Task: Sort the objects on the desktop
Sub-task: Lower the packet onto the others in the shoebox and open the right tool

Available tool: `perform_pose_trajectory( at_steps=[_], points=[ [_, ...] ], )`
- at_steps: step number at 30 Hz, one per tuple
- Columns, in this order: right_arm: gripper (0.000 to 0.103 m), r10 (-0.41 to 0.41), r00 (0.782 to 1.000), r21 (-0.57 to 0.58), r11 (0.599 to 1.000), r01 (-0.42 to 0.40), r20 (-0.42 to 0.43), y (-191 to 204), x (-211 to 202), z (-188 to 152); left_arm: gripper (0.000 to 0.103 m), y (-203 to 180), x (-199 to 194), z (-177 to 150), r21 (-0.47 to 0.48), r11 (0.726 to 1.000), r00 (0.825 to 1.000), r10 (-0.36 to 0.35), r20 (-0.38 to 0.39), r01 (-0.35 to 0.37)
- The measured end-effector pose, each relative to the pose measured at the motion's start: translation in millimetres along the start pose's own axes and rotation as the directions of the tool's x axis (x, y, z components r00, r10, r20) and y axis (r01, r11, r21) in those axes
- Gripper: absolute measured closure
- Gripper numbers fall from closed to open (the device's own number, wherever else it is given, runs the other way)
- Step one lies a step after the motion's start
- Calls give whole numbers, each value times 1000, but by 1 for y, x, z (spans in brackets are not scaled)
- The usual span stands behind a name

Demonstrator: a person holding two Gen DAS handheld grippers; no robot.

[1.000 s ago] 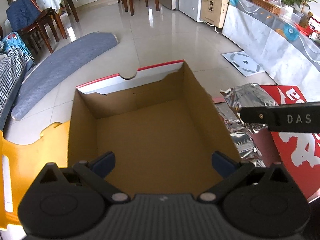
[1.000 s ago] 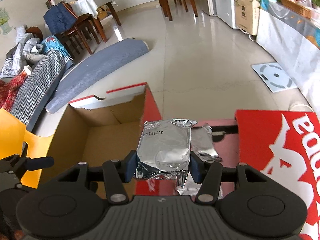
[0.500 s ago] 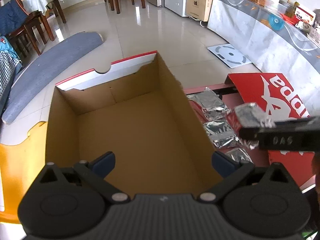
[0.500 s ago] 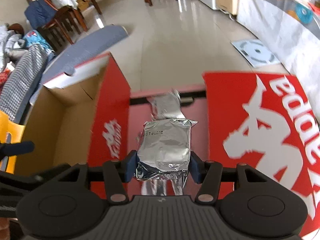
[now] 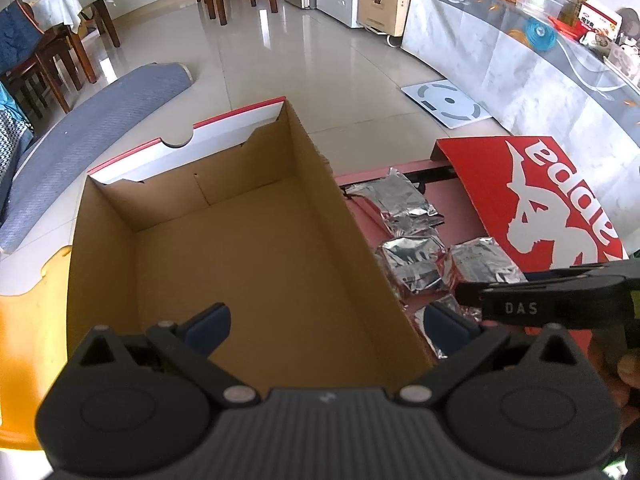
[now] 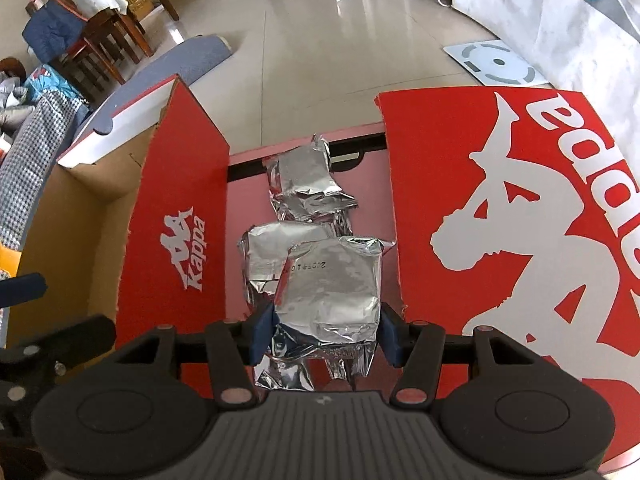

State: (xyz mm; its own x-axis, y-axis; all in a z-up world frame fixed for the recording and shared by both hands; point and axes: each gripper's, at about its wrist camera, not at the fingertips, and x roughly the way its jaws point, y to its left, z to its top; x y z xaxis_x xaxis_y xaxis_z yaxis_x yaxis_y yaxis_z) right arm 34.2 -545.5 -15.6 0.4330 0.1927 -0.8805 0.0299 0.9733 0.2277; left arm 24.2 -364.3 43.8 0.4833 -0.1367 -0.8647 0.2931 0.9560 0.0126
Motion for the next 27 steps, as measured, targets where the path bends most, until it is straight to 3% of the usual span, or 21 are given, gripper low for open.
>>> perform_pose_trajectory(
  at_steps=[8,13,18,27],
  points=[
    [47,-12,1000,-11,1000,12,-15,0,2,-1,0,-7,1,-5,7,1000,1000,-8,-9,8],
    [33,-24,1000,1,1000,24,-6,1,-1,0,0,-8,1,-10,2,1000,1000,-3,-12,3],
    [23,-4,1000,4,1000,3,28,9,-10,1,0,0,-1,-15,-55,998,1000,8,-10,-9],
    [17,-37,998,-72,997,41,58,35,-26,2,0,24,-5,-18,-153,987,999,46,-4,-46]
  ],
)
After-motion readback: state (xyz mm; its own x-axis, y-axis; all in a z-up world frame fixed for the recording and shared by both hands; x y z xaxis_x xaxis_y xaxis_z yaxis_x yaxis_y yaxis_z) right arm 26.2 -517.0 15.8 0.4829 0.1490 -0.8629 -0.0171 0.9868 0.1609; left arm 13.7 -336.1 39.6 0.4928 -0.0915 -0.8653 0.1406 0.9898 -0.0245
